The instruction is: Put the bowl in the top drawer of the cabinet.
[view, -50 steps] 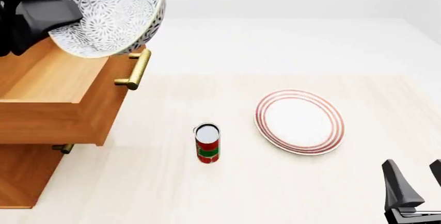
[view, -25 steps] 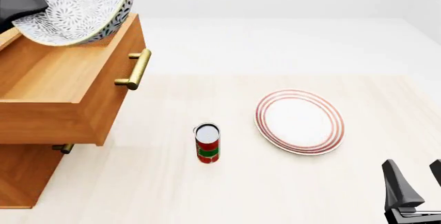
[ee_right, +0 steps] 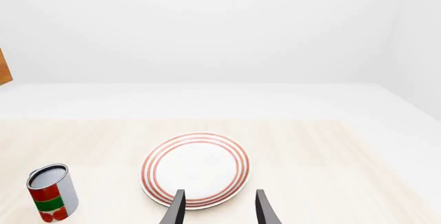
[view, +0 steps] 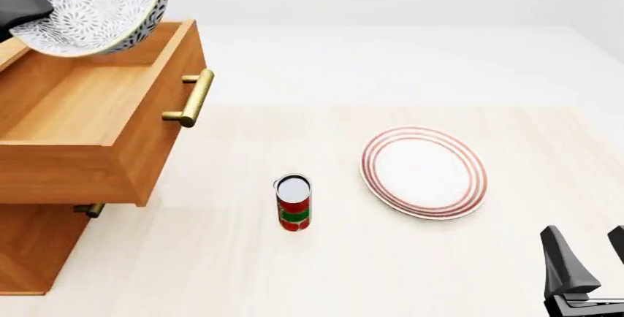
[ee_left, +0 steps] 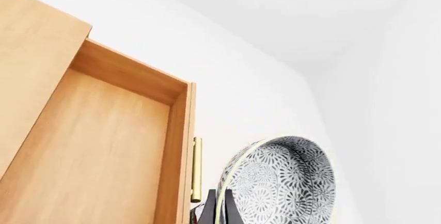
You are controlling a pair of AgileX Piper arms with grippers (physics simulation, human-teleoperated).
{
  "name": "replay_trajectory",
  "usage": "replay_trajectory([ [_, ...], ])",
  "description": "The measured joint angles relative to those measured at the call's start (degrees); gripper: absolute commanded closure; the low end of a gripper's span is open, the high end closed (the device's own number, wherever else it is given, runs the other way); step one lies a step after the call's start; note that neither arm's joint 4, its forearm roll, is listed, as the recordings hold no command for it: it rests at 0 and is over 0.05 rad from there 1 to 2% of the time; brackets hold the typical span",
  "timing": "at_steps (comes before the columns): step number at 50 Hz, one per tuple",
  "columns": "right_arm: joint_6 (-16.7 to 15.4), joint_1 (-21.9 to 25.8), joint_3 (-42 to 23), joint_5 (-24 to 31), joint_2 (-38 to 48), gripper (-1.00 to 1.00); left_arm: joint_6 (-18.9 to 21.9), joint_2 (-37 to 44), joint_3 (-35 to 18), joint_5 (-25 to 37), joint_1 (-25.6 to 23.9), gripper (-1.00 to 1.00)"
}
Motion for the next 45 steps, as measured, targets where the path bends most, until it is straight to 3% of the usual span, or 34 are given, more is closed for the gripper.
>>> replay_trajectory([
  [45, 0.0, 0.0, 0.0, 0.0, 0.0, -1.0, 2.31, 6.33, -2.51, -0.91, 13.47, 1.0],
])
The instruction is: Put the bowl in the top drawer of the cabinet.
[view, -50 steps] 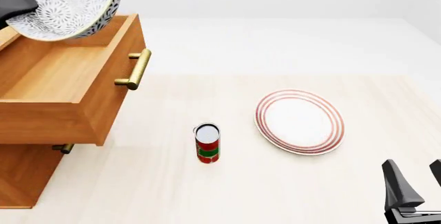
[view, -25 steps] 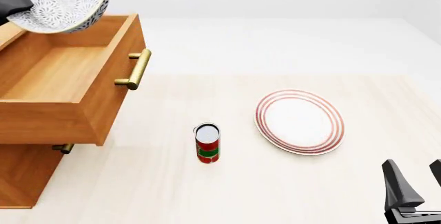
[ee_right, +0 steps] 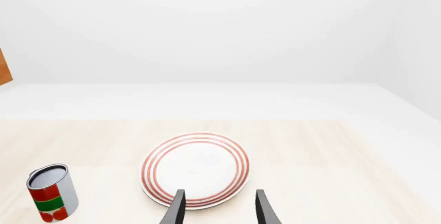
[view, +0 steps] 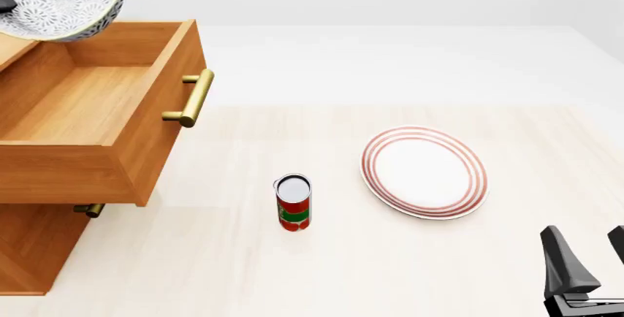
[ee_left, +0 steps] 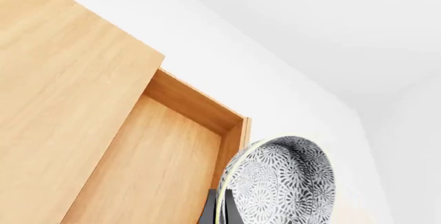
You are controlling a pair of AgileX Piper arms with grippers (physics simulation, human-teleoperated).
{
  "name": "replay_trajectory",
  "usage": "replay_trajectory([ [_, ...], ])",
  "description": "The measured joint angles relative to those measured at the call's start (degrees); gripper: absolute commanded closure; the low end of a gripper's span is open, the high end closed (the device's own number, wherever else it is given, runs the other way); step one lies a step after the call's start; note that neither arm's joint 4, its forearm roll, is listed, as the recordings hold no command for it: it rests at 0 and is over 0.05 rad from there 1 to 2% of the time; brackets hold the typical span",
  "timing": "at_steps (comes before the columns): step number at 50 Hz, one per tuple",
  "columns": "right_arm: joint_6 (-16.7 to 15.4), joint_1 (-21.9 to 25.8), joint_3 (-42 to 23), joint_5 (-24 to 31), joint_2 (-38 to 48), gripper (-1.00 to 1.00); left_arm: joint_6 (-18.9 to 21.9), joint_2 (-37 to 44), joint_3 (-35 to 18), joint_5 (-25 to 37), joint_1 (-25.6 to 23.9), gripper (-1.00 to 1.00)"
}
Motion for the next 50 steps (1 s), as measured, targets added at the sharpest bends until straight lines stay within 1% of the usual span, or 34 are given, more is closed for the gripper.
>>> replay_trajectory([
  [22, 0.0, 0.0, 0.0, 0.0, 0.0, -1.0, 2.83, 0.05, 0.71, 1.81, 5.37, 1.0],
  [50, 0.0, 0.0, 0.0, 0.0, 0.0, -1.0, 6.49, 2.84, -1.72, 3.11, 7.08, 1.0],
])
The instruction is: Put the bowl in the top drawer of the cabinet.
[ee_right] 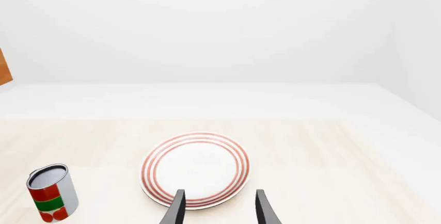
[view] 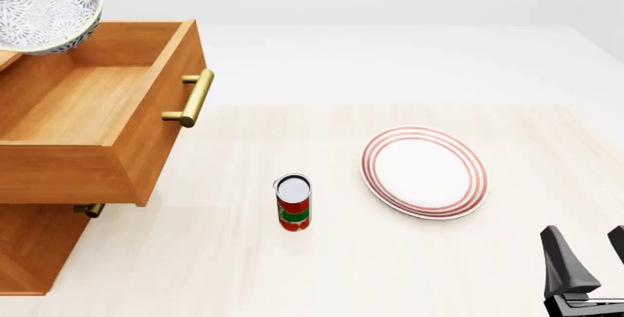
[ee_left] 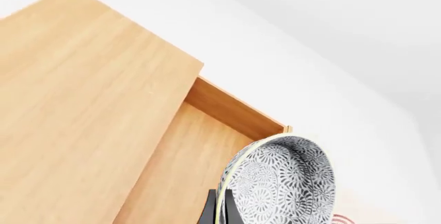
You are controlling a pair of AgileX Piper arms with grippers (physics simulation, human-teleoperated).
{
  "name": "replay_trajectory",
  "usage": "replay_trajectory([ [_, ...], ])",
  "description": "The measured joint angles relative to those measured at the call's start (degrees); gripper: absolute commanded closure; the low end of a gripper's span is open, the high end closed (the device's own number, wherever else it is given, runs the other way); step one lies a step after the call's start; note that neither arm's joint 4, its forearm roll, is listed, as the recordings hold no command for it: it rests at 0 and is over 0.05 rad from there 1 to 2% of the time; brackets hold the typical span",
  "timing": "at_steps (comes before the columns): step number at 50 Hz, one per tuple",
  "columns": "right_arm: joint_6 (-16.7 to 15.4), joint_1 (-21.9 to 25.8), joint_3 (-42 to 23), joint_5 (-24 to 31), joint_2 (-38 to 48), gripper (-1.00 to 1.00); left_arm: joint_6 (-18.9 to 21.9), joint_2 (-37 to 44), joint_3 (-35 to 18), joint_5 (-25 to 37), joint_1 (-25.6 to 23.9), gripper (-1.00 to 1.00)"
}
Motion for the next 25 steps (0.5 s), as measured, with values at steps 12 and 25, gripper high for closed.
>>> replay_trajectory([
  [12, 0.0, 0.0, 0.0, 0.0, 0.0, -1.0, 0.87, 1.55, -1.78, 0.74, -0.13, 1.0],
  [25, 0.0, 0.0, 0.0, 0.0, 0.0, -1.0, 1.59, 3.38, -2.95, 0.85, -0.2, 1.0],
])
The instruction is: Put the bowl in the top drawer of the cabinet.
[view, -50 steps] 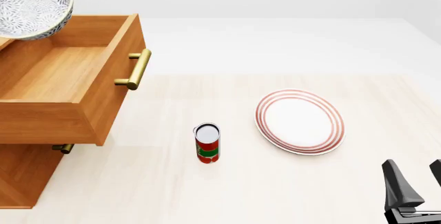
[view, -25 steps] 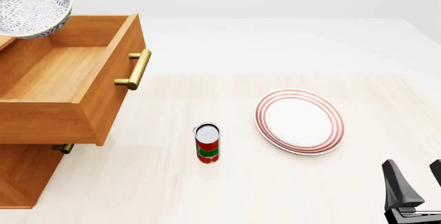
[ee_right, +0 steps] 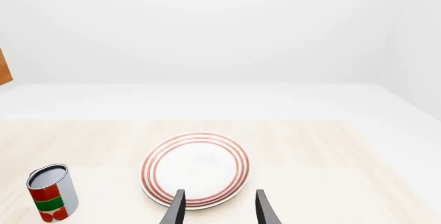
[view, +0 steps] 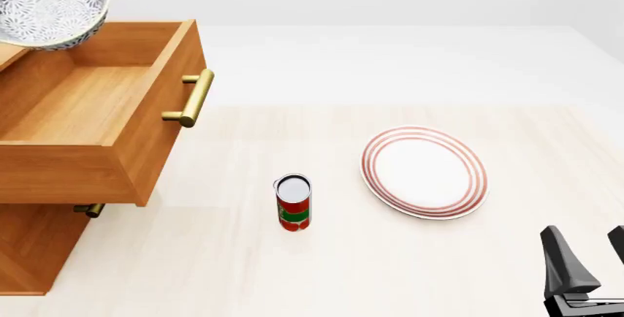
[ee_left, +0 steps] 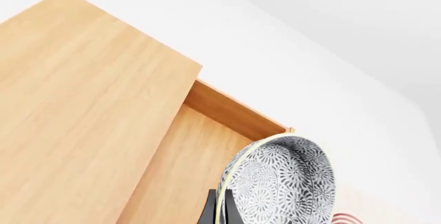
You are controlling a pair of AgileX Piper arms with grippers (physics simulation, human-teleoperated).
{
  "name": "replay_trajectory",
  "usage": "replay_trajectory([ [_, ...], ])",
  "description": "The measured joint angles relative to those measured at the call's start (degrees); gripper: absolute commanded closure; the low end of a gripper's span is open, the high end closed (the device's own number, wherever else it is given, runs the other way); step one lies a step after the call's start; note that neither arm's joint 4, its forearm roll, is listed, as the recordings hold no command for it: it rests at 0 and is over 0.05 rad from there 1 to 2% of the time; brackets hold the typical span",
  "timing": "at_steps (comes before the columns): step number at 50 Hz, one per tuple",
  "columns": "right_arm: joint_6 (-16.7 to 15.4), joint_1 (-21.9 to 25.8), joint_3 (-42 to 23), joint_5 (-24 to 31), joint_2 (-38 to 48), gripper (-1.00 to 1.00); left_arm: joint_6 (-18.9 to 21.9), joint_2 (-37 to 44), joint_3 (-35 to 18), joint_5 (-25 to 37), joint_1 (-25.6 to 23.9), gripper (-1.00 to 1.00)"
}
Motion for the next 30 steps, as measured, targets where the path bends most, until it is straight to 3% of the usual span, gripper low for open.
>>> replay_trajectory([
  [30, 0.0, 0.0, 0.0, 0.0, 0.0, -1.0, 1.43, 1.82, 2.88, -1.63, 0.68, 1.0],
])
